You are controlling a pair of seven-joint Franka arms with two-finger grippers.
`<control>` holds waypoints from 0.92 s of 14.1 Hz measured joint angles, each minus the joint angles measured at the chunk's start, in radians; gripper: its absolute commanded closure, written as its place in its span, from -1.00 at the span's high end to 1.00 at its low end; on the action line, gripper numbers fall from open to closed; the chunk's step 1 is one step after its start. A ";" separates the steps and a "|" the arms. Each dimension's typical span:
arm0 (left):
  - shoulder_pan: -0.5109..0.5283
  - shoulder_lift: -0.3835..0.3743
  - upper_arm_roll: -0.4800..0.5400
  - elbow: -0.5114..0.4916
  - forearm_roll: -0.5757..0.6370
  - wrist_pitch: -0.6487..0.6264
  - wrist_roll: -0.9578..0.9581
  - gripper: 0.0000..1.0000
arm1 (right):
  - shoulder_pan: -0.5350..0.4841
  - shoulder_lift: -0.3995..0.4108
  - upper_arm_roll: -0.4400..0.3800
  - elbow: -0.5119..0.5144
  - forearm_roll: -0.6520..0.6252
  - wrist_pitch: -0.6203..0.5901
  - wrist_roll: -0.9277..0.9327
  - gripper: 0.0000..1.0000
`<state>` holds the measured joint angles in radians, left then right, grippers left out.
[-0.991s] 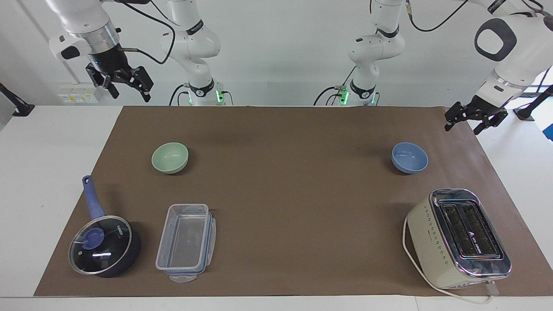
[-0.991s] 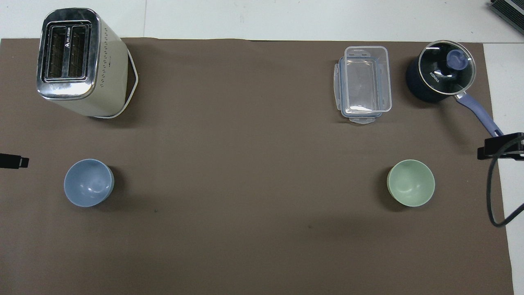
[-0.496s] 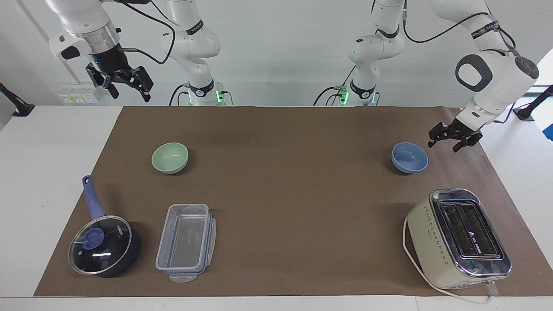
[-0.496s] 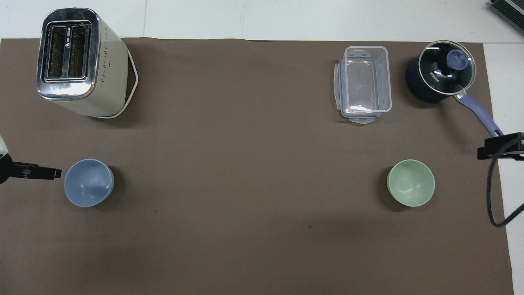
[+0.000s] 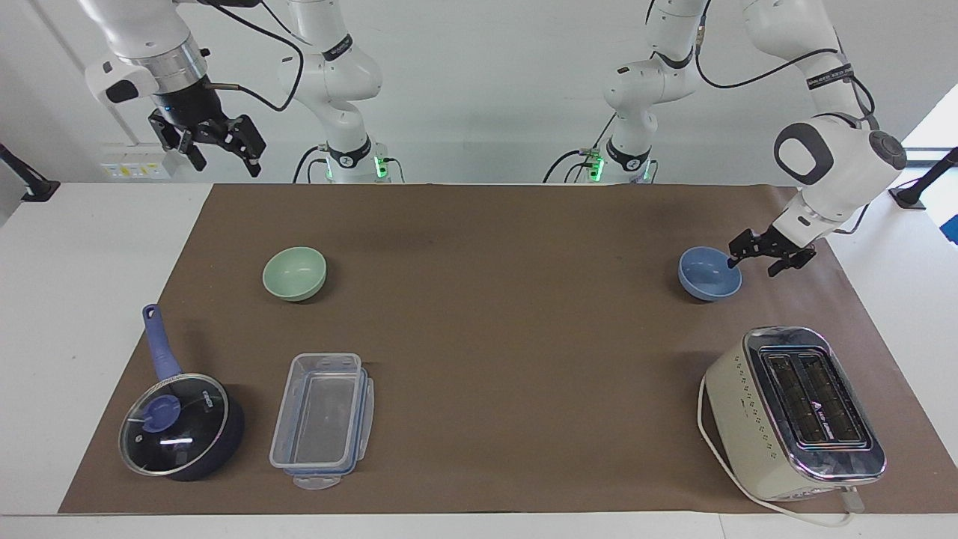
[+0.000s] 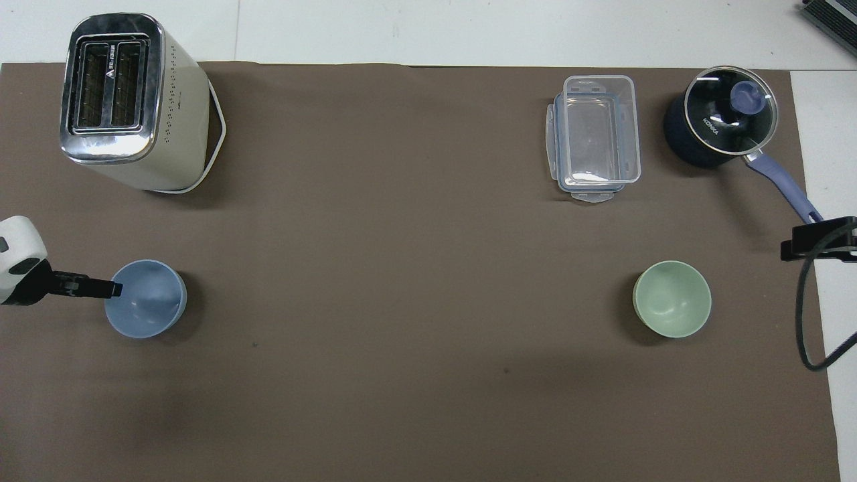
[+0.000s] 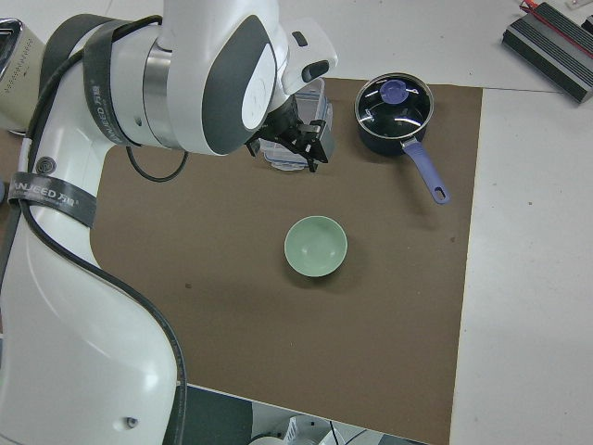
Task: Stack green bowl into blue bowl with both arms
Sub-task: 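Reach the left gripper to the rim of the light blue bowl, then grip the blue bowl rim and drag it toward the table center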
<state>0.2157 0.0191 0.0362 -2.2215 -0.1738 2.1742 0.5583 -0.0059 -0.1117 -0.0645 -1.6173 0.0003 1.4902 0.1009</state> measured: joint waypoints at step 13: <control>0.013 0.032 -0.002 -0.048 -0.041 0.088 0.053 -1.00 | 0.000 0.000 0.000 0.000 0.000 0.000 0.000 1.00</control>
<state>0.2290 0.0514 0.0345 -2.2697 -0.2152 2.2625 0.6110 -0.0059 -0.1117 -0.0645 -1.6174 0.0003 1.4902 0.1009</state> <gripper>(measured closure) 0.960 0.000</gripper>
